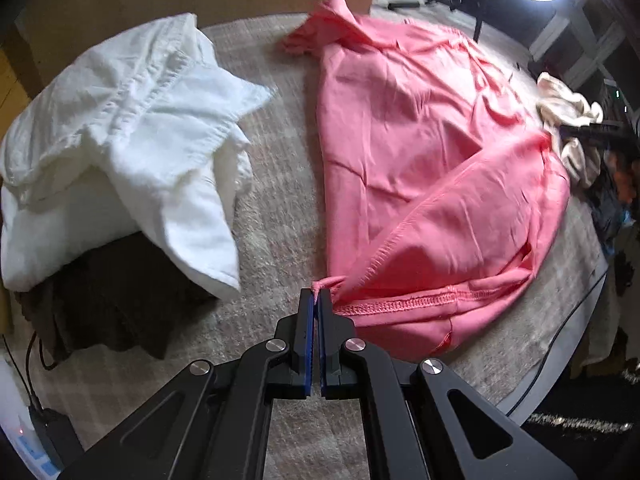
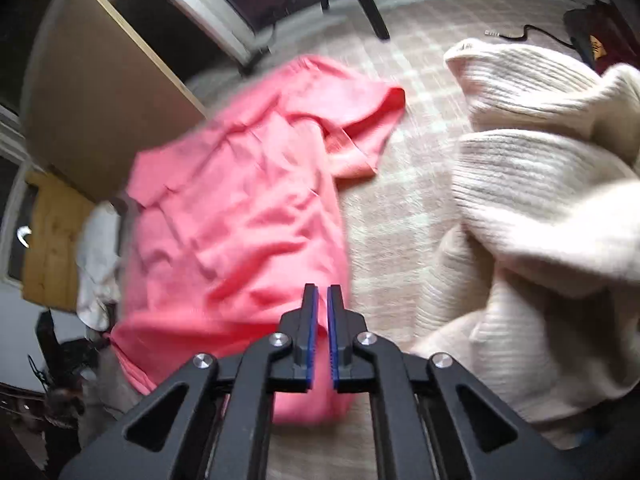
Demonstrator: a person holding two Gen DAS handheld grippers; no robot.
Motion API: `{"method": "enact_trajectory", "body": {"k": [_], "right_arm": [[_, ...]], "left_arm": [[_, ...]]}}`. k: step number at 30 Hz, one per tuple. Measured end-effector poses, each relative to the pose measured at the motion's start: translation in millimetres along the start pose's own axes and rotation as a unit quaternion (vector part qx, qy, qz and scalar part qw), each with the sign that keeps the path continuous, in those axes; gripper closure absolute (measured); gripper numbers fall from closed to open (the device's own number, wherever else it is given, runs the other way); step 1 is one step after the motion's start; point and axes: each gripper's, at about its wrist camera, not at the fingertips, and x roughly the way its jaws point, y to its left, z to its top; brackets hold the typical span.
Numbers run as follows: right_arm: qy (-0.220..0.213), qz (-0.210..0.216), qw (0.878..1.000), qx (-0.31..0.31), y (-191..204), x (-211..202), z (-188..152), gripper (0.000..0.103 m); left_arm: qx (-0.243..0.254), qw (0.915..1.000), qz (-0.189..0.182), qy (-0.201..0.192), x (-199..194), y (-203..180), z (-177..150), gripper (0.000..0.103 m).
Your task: Fold clothes
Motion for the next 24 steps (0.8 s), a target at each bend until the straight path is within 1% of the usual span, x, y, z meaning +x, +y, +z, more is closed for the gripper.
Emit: {"method": "enact_trajectory", "body": {"k": [5, 7, 9, 11, 13, 16, 22, 23, 24], "right_arm": [[0.017, -0.003, 0.999, -0.041, 6.9, -5.2, -13.3, 0.092], [0.030, -0.004, 0.998, -0.050, 17.0, 1.8, -17.0, 0.092], [0.049, 0.008, 0.998, -0.047, 28.0, 15.2, -17.3, 0.092], [0.056, 0.002, 0.998, -0.037, 36.7, 28.3, -12.2, 0.089], [0.058, -0.029, 0.997, -0.029, 41.2, 38.7, -3.3, 0.083], [0.058, -0.073, 0.995, -0.025, 44.2, 46.5, 8.0, 0.083], [0.088, -0.117, 0.988, -0.039, 54.1, 59.7, 19.0, 0.083], [0.093, -0.120, 0.988, -0.038, 54.4, 63.0, 20.4, 0.083], [0.094, -0.120, 0.987, -0.040, 54.8, 65.8, 21.2, 0.091]], "left_arm": [[-0.008, 0.9999, -0.001, 0.011, 5.5, 4.0, -3.1, 0.102], [-0.005, 0.9999, -0.002, 0.014, 5.9, 2.1, -3.7, 0.102], [-0.003, 0.9999, -0.003, 0.015, 5.8, -0.3, -2.2, 0.102], [-0.001, 0.9999, -0.004, 0.015, 5.6, -2.4, -0.5, 0.102], [0.001, 0.9999, -0.006, 0.015, 6.1, -4.4, 0.9, 0.102], [0.006, 0.9998, -0.011, 0.015, 6.4, -9.1, 1.2, 0.102], [0.014, 0.9997, -0.018, 0.013, 6.6, -11.6, -0.2, 0.102], [0.013, 0.9997, -0.018, 0.013, 6.5, -11.0, -0.6, 0.102], [0.013, 0.9997, -0.018, 0.012, 6.1, -9.8, -1.2, 0.102]]}}
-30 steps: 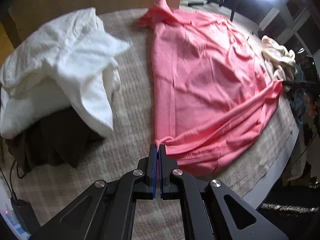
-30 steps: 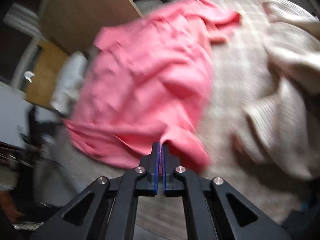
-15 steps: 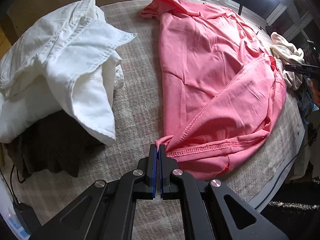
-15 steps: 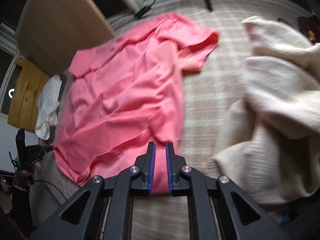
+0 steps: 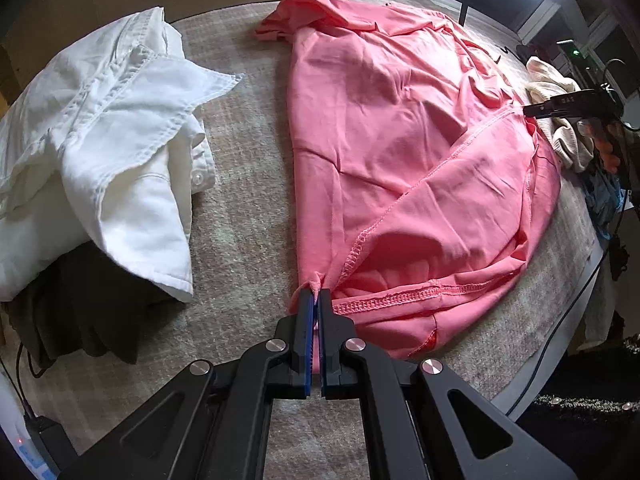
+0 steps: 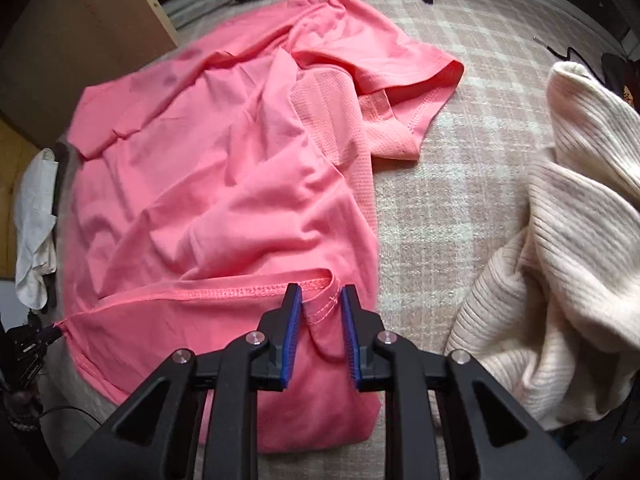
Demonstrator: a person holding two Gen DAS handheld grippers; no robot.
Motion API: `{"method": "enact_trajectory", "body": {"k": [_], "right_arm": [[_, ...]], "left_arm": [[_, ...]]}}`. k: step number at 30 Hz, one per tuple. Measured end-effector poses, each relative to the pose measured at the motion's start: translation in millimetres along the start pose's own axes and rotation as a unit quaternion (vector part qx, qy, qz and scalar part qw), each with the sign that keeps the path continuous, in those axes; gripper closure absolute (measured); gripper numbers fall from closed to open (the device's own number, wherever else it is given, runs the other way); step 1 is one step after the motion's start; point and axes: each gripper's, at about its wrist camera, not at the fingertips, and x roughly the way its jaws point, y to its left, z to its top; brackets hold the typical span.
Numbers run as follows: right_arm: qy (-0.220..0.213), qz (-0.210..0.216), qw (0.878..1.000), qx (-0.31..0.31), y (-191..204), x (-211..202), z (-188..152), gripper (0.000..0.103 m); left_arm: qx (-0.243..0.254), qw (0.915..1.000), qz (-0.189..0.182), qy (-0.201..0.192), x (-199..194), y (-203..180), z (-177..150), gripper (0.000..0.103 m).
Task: Fold clothes
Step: 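Pull the hem corners apart with both tools to stretch the shirt flat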
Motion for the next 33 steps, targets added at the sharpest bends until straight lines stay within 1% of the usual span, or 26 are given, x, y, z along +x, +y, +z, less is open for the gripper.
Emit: {"method": "enact_trajectory", "body": {"k": [1, 3, 7, 9, 11, 14, 15, 17, 19, 21, 23, 24, 26, 27, 29, 30, 32, 33], "right_arm": [[0.000, -0.001, 1.000, -0.005, 0.6, 0.7, -0.7, 0.101], [-0.006, 0.003, 1.000, -0.014, 4.4, -0.9, -3.7, 0.101], [-0.051, 0.006, 0.998, -0.026, -0.8, -41.4, -31.0, 0.101], [-0.064, 0.013, 0.998, -0.019, -9.3, -59.1, -44.7, 0.101], [-0.074, 0.012, 0.997, -0.019, -14.8, -74.4, -62.9, 0.101], [-0.087, -0.005, 0.996, -0.018, -23.1, -90.4, -95.7, 0.101], [-0.093, -0.005, 0.996, -0.011, -28.5, -94.8, -106.3, 0.101], [-0.107, 0.007, 0.994, 0.006, -37.3, -106.6, -132.6, 0.101], [-0.106, 0.025, 0.994, 0.031, -50.8, -114.4, -170.8, 0.101], [-0.086, 0.005, 0.995, 0.043, -57.3, -107.4, -206.2, 0.101], [-0.067, -0.014, 0.996, 0.055, -61.5, -97.0, -236.2, 0.101], [-0.059, -0.021, 0.996, 0.062, -62.5, -90.5, -247.4, 0.101], [-0.060, -0.020, 0.995, 0.083, -69.0, -84.4, -256.5, 0.101], [-0.064, -0.019, 0.994, 0.088, -72.2, -83.4, -257.7, 0.101], [-0.065, -0.024, 0.995, 0.078, -72.8, -81.4, -254.0, 0.101], [-0.065, -0.027, 0.995, 0.072, -72.8, -80.4, -252.0, 0.101], [-0.066, -0.031, 0.996, 0.055, -70.3, -78.8, -245.1, 0.101], [-0.068, -0.031, 0.996, 0.048, -69.1, -78.5, -242.1, 0.101]], "left_arm": [[0.000, 1.0000, 0.001, -0.001, -0.9, 1.1, -0.7, 0.102], [0.000, 1.0000, 0.002, -0.004, -3.7, 3.3, -2.7, 0.102], [0.001, 0.9999, 0.004, -0.010, -10.9, 5.9, -8.9, 0.102], [-0.002, 0.9999, 0.006, -0.013, -12.9, 4.5, -11.8, 0.102], [-0.004, 0.9998, 0.004, -0.018, -18.7, 3.5, -18.8, 0.102], [-0.003, 0.9998, -0.001, -0.022, -27.6, -3.5, -35.0, 0.102], [-0.002, 0.9997, -0.001, -0.023, -28.4, -7.5, -38.4, 0.102], [0.003, 0.9996, -0.002, -0.029, -46.6, -14.8, -55.0, 0.102], [-0.002, 0.9994, -0.013, -0.030, -68.6, -13.3, -82.1, 0.102], [-0.015, 0.9993, -0.034, -0.005, -68.7, -13.5, -108.4, 0.102], [-0.026, 0.9980, -0.053, 0.021, -56.8, -16.9, -124.0, 0.103], [-0.024, 0.9976, -0.056, 0.032, -49.7, -19.6, -129.2, 0.103], [-0.014, 0.9969, -0.057, 0.052, -34.9, -25.7, -138.3, 0.103], [-0.011, 0.9972, -0.054, 0.051, -30.9, -27.6, -137.5, 0.103], [-0.007, 0.9981, -0.047, 0.041, -25.5, -30.3, -131.7, 0.103], [0.002, 0.9985, -0.045, 0.030, -25.6, -33.8, -128.3, 0.103], [0.037, 0.9989, -0.027, 0.011, -26.2, -45.1, -123.6, 0.103], [0.061, 0.9981, -0.009, 0.010, -22.7, -55.4, -119.6, 0.103]]}}
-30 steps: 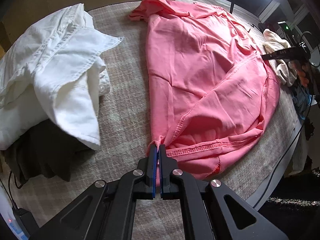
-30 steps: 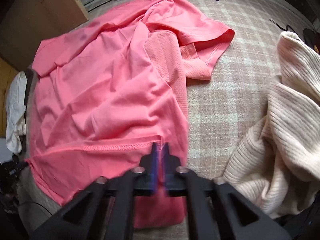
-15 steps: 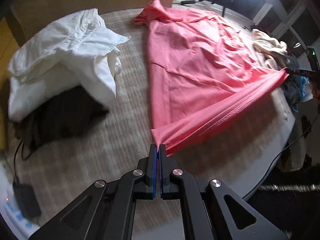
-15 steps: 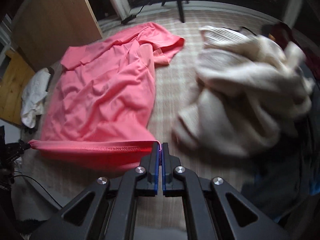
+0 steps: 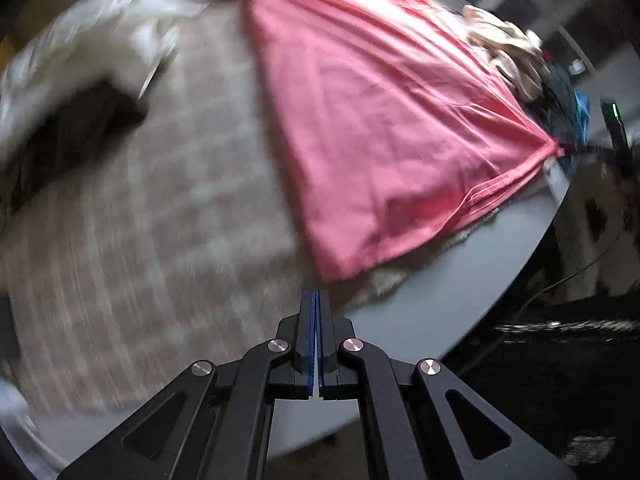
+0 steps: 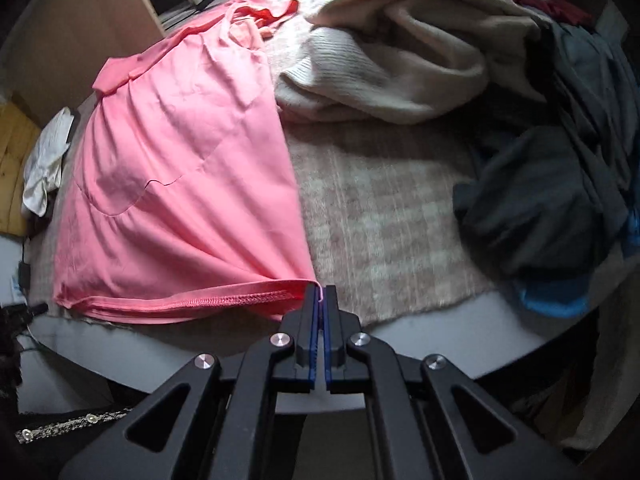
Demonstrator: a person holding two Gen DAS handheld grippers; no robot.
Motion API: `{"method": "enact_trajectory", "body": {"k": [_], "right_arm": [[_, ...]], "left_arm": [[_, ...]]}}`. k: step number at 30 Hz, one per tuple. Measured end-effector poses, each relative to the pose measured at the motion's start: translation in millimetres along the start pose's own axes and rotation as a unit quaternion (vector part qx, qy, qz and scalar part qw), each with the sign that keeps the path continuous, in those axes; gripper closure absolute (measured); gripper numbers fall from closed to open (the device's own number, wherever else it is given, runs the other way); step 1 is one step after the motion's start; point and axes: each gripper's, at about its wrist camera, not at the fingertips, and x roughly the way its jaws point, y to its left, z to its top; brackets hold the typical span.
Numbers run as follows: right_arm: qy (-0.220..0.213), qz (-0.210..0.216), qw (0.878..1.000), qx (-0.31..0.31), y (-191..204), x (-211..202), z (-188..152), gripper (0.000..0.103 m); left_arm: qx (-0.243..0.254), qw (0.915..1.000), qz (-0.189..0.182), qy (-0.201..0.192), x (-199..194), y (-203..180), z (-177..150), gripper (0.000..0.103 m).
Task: Fold clothes
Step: 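Pull the hem corners apart with both tools to stretch the shirt flat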
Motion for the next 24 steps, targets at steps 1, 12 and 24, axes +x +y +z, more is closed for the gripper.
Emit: {"method": "enact_trajectory", "body": {"k": [1, 12, 24], "right_arm": [[-0.002, 0.001, 1.000, -0.007, 1.4, 0.5, 2.6, 0.101], [-0.028, 0.031, 0.999, -0.013, -24.6, -6.4, 12.9, 0.101], [-0.016, 0.058, 0.997, -0.049, -15.7, -3.3, 16.5, 0.101]], "left_arm": [[0.022, 0.9996, 0.017, 0.001, 3.6, -8.3, 3.5, 0.100], [0.076, 0.9934, 0.087, -0.007, 16.2, -44.0, 12.8, 0.086], [0.104, 0.9879, 0.115, -0.010, 31.3, -70.9, 15.8, 0.075]]}}
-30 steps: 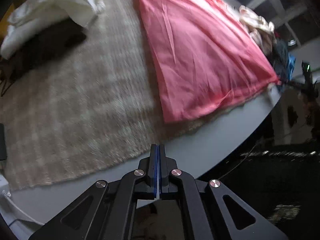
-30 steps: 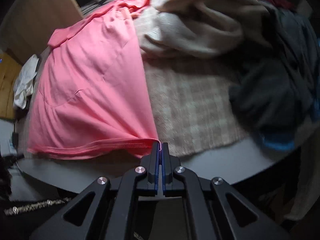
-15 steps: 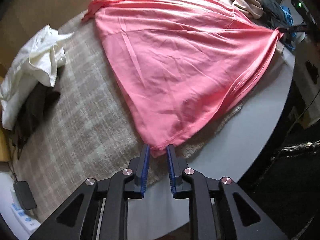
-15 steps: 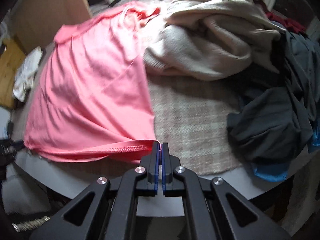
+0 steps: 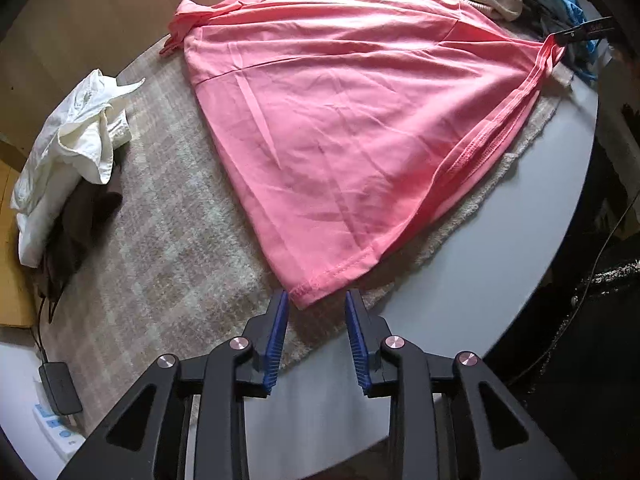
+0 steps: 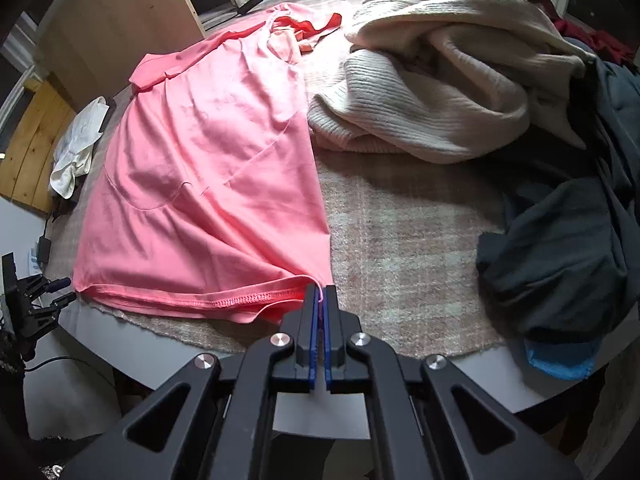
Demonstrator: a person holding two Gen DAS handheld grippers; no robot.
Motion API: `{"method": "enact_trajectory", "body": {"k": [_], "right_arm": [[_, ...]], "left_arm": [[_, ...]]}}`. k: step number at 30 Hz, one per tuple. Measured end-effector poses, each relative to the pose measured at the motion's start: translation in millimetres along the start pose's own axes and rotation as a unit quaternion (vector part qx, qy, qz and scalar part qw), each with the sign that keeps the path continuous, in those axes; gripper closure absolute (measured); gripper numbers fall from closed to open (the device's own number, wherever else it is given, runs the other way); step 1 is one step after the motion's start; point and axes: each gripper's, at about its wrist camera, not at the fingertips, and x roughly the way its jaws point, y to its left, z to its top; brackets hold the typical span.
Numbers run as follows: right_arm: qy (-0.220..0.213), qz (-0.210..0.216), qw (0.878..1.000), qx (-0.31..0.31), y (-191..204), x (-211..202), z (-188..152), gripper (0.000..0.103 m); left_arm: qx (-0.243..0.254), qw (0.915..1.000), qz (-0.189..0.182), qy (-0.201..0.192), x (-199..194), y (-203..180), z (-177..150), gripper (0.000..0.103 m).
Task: Fold clothes
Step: 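Pull the hem corners apart with both tools to stretch the shirt flat, then lift the pink shirt by its hem with both tools and lay it down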
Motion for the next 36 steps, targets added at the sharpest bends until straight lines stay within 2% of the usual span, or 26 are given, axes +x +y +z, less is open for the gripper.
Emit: {"method": "enact_trajectory", "body": {"k": [3, 4, 5, 6, 9, 13, 18, 20, 23, 24, 26, 29, 30, 31, 36], "right_arm": [[0.002, 0.001, 1.000, 0.004, -0.9, 1.9, 1.8, 0.101], [0.003, 0.001, 1.000, 0.004, -0.8, 2.7, 2.0, 0.101], [0.004, 0.000, 1.000, 0.003, -0.2, 2.7, 1.8, 0.101], [0.005, 0.000, 1.000, 0.000, 0.7, 2.6, 1.3, 0.101], [0.010, -0.005, 1.000, -0.011, 3.0, 2.5, -0.7, 0.101], [0.013, -0.019, 0.999, -0.032, 5.2, 0.2, -7.6, 0.101], [0.031, -0.038, 0.997, -0.053, 7.7, 19.9, -18.4, 0.101], [0.031, -0.046, 0.996, -0.063, 12.1, 25.4, -20.5, 0.100], [0.034, -0.064, 0.994, -0.080, 17.6, 32.6, -22.8, 0.088], [0.039, -0.065, 0.994, -0.083, 18.4, 36.0, -24.1, 0.081], [0.048, -0.068, 0.993, -0.088, 20.0, 41.9, -28.1, 0.078], [0.056, -0.051, 0.992, -0.100, 24.3, 46.2, -35.6, 0.079], [0.058, -0.044, 0.992, -0.105, 26.2, 47.0, -37.0, 0.092], [0.060, -0.038, 0.991, -0.110, 28.1, 47.7, -38.2, 0.101], [0.033, -0.067, 0.988, -0.137, 31.2, 32.6, -11.3, 0.101]], "left_arm": [[0.028, 0.9996, 0.004, -0.002, 4.6, 1.4, -6.1, 0.075], [0.028, 0.9996, 0.000, 0.000, 6.1, 1.0, -4.4, 0.079], [0.024, 0.9997, -0.008, 0.002, 6.8, 1.2, -2.9, 0.092], [0.013, 0.9996, -0.024, 0.003, 8.0, 4.8, -0.6, 0.102], [-0.038, 0.9969, -0.065, -0.019, 1.1, 21.1, 1.2, 0.102], [-0.110, 0.9888, -0.079, -0.064, -32.1, 47.4, -15.3, 0.102], [-0.153, 0.9844, -0.077, -0.040, -18.8, 65.7, -29.9, 0.102], [-0.162, 0.9819, -0.088, -0.041, -19.2, 64.1, -32.8, 0.102], [-0.158, 0.9826, -0.088, -0.041, -17.6, 58.8, -29.9, 0.102], [-0.160, 0.9820, -0.090, -0.044, -18.3, 58.4, -29.2, 0.102], [-0.177, 0.9779, -0.097, -0.054, -23.7, 63.9, -30.8, 0.102], [-0.205, 0.9708, -0.105, -0.068, -29.8, 73.5, -32.8, 0.102], [-0.213, 0.9686, -0.107, -0.070, -28.7, 77.0, -32.3, 0.102], [-0.222, 0.9667, -0.106, -0.070, -28.4, 79.8, -33.1, 0.102], [-0.265, 0.9548, -0.112, -0.076, -25.0, 103.6, -8.8, 0.102]]}}
